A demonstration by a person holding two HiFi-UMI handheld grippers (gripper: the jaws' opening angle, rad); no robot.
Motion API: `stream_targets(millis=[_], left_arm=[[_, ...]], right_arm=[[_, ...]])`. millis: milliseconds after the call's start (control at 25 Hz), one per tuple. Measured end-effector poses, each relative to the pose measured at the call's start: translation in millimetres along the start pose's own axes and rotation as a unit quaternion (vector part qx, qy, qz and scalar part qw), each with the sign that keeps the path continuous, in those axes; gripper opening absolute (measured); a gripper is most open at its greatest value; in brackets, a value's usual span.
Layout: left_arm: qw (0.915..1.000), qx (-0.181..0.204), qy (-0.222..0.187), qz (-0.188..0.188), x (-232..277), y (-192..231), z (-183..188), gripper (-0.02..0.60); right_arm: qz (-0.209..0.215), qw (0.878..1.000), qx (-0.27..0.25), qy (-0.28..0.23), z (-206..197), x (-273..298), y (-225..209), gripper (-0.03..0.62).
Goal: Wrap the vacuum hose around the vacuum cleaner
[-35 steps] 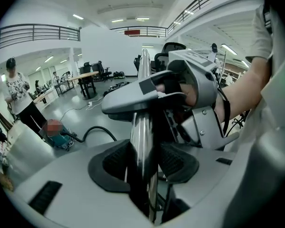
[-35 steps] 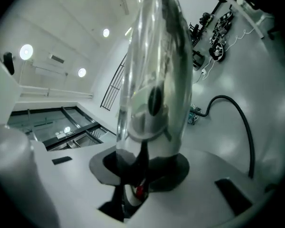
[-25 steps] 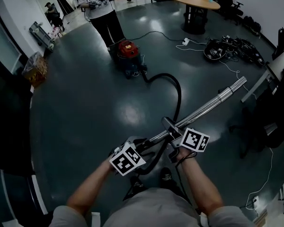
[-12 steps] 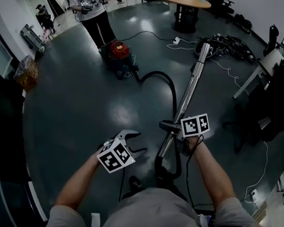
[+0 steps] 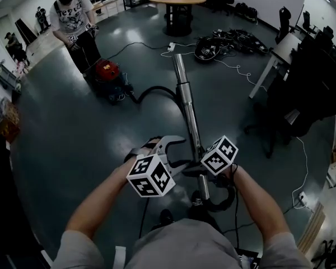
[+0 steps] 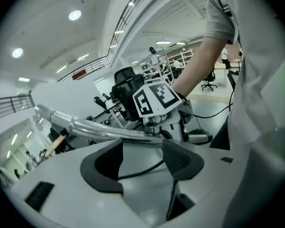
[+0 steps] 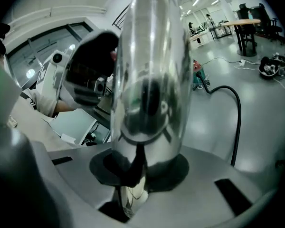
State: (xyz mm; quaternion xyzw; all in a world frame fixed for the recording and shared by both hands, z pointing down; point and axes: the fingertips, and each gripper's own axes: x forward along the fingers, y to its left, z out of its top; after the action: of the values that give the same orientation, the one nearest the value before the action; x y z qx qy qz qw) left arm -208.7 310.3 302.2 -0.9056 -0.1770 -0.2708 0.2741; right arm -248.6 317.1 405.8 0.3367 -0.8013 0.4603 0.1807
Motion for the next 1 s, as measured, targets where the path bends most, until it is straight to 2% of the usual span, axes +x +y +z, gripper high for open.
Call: stream_targets(millis=[120, 240, 360, 440, 560, 680, 880, 1000], left_arm=[[0.9964, 0.084, -0.001, -0.005, 7, 7, 28, 0.268], [0.9873, 0.157, 0.007, -0.022, 25, 8, 51, 0.267], [0.9745, 0.217, 0.042, -0.039, 41, 13, 65, 0.267], [0.9660, 0.240, 0.068, -0.070, 55, 15, 63, 0.267], [0.9579, 0.238, 0.107, -0.120, 76, 17, 50, 0.267], [0.9553, 0.214, 0.140, -0.148, 96, 19, 40, 0.265], [0.9452, 0.182, 0.197, -0.187, 124, 16, 30, 0.265], [0.9465, 0.157, 0.207, -0.191, 127, 19, 24, 0.265]], right_arm=[[0.003, 1.000, -0.003, 0.003, -9, -8, 4, 0.092], [0.000, 1.000, 0.006, 0.007, -20, -17, -6, 0.092], [0.000, 1.000, 0.012, 0.018, -28, -22, -18, 0.092], [0.009, 1.000, 0.014, 0.027, -32, -21, -23, 0.092], [0.023, 0.999, 0.002, 0.041, -37, -17, -32, 0.092], [0.033, 0.997, -0.017, 0.060, -46, -23, -46, 0.092], [0.060, 0.993, -0.041, 0.090, -62, -37, -57, 0.092], [0.067, 0.991, -0.051, 0.101, -63, -38, -61, 0.092]])
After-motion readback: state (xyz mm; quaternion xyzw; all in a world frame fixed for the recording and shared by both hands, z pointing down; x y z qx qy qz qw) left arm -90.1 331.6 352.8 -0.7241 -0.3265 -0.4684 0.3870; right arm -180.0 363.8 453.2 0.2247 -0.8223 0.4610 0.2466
